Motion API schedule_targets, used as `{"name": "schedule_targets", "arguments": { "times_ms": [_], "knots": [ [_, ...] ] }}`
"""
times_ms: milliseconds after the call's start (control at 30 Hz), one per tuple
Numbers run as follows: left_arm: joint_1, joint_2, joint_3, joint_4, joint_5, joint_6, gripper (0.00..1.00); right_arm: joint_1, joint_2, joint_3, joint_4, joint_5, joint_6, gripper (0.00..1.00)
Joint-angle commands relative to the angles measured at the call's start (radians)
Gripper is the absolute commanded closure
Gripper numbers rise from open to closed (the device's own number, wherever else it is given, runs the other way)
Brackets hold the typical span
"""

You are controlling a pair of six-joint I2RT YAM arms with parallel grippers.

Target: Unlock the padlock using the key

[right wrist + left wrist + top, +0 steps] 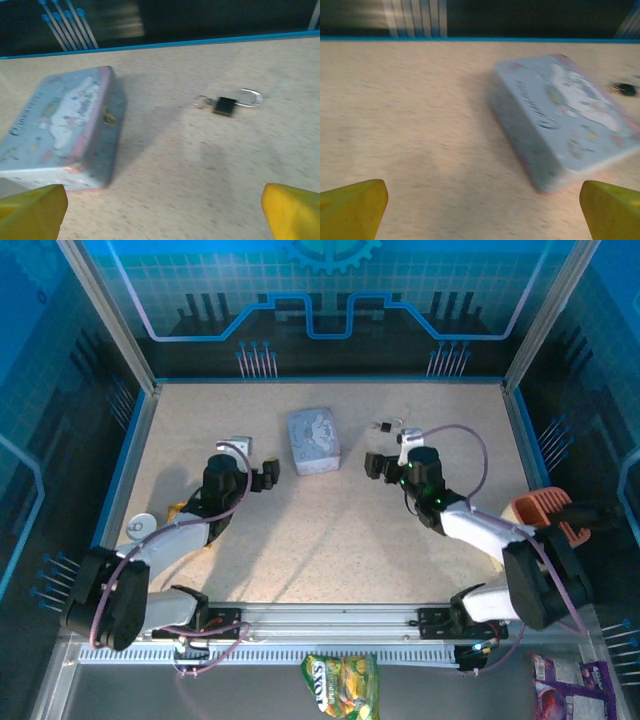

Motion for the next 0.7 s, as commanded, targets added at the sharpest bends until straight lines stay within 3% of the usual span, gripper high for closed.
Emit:
{"name": "schedule_targets", "arguments": {
  "times_ms": [0, 67, 100, 167, 267, 400, 500, 533, 600, 633, 667],
  "knots": [
    [0.017, -0.025, -0.079, 0.041, -0.254, 0.115, 0.01, -0.102, -0.108, -0.101, -0.023, 0.06, -0.004, 0.0],
    [0.031, -0.045, -0.103, 0.035, -0.258, 0.109, 0.01, -0.174, -0.22, -0.143, -0.058, -0.032, 0.012, 0.0],
    [0.046, -0.058, -0.106, 0.02, -0.211, 0.116, 0.01, -0.189, -0.267, -0.164, -0.053, -0.048, -0.053, 0.0],
    [0.07, -0.036, -0.139, 0.114, -0.179, 0.117, 0.01, -0.198, -0.305, -0.187, -0.047, 0.03, -0.133, 0.0],
    [0.132, 0.069, -0.167, 0.276, -0.066, 0.114, 0.01, -0.256, -0.327, -0.194, -0.064, -0.014, -0.137, 0.0],
    [0.139, 0.19, -0.103, 0.347, -0.078, 0.187, 0.01, -0.263, -0.279, -0.273, 0.072, 0.061, -0.213, 0.0],
    [0.207, 0.28, -0.093, 0.428, 0.009, 0.125, 0.01, -0.266, -0.128, -0.332, 0.336, 0.158, -0.211, 0.0],
    [0.238, 0.274, -0.08, 0.38, 0.044, 0.083, 0.01, -0.269, -0.102, -0.333, 0.382, 0.131, -0.234, 0.0],
    [0.308, 0.303, -0.113, 0.464, 0.207, 0.052, 0.01, -0.308, 0.032, -0.373, 0.646, 0.144, -0.232, 0.0],
    [0.313, 0.325, -0.138, 0.543, 0.234, 0.06, 0.01, -0.344, 0.111, -0.384, 0.744, 0.109, -0.2, 0.0],
    [0.308, 0.319, -0.157, 0.562, 0.261, 0.08, 0.01, -0.39, 0.159, -0.388, 0.819, -0.012, -0.194, 0.0]
  ]
}}
